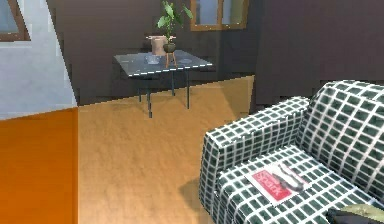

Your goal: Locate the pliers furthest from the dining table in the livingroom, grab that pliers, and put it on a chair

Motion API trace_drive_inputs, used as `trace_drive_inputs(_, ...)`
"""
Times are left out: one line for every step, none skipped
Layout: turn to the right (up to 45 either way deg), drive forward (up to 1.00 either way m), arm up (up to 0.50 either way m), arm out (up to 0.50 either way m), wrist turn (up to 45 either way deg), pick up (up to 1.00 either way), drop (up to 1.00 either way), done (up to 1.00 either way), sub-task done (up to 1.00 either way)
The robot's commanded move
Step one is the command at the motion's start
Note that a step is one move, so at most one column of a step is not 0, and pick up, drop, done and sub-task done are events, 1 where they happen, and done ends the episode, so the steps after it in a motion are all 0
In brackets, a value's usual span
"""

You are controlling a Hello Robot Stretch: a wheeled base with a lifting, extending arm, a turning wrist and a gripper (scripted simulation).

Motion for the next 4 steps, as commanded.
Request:
trace_drive_inputs(0.0,0.00,0.00,-0.46,0.0,0.00,0.00,0.00,0.00)
trace_drive_inputs(45.0,0.00,0.00,0.00,0.0,0.00,0.00,0.00,0.00)
trace_drive_inputs(45.0,0.00,0.00,0.00,0.0,0.00,0.00,0.00,0.00)
trace_drive_inputs(45.0,0.00,0.00,0.00,0.0,0.00,0.00,0.00,0.00)
